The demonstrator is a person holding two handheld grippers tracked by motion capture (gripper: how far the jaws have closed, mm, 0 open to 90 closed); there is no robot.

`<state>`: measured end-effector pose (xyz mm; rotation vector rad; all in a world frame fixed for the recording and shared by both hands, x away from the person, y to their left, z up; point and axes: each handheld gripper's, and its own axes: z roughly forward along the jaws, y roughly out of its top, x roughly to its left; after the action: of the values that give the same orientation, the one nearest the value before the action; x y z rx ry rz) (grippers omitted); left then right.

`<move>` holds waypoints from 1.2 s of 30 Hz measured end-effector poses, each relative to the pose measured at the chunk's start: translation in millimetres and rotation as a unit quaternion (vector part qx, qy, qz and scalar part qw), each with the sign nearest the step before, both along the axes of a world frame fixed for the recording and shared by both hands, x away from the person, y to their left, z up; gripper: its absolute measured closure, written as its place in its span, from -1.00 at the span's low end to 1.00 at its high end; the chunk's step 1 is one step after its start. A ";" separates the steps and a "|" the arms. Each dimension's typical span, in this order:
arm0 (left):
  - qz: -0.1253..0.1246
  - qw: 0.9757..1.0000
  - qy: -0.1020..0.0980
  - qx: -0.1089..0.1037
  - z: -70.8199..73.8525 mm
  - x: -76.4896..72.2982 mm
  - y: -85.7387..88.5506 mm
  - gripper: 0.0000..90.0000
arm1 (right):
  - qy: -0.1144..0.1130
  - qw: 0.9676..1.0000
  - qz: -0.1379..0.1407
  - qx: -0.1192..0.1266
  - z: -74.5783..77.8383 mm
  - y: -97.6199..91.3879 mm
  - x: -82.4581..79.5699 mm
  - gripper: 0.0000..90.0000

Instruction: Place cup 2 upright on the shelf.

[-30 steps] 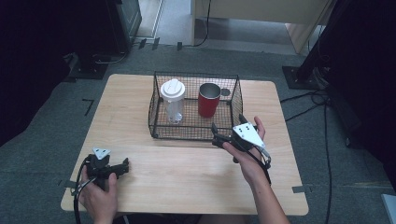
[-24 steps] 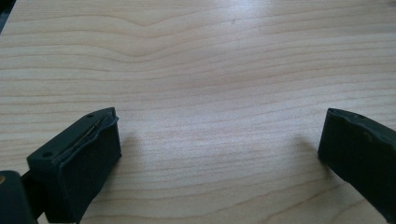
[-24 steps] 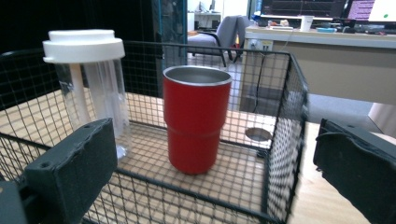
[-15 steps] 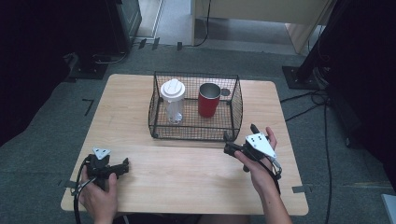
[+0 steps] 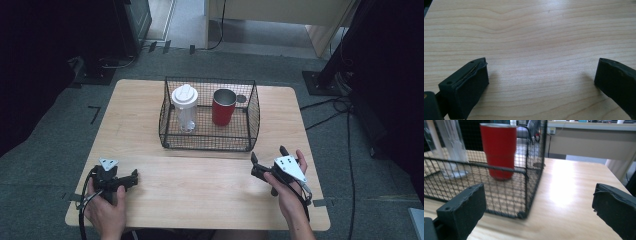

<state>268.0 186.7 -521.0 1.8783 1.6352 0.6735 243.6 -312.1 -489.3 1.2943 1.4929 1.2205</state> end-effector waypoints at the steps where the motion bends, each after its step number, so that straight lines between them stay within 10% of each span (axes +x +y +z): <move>1: 0.000 1.000 0.000 0.000 0.0 0.0 0.0 -1.00 | 0.005 1.000 -0.004 -0.003 -5.0 -6.3 -3.9 -1.00; 29: 0.002 1.000 0.000 0.000 0.0 0.0 -0.3 -1.00 | 0.071 0.994 -0.087 0.009 -33.1 -97.8 -57.4 -1.00; 36: 0.002 1.000 0.000 0.000 -0.1 -0.1 -0.3 -1.00 | 0.155 0.985 -0.080 -0.010 -34.5 -106.3 -55.4 -1.00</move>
<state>267.9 186.4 -521.1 1.8764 1.6388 0.6746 188.3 -418.4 -523.8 1.6139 1.5750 0.9288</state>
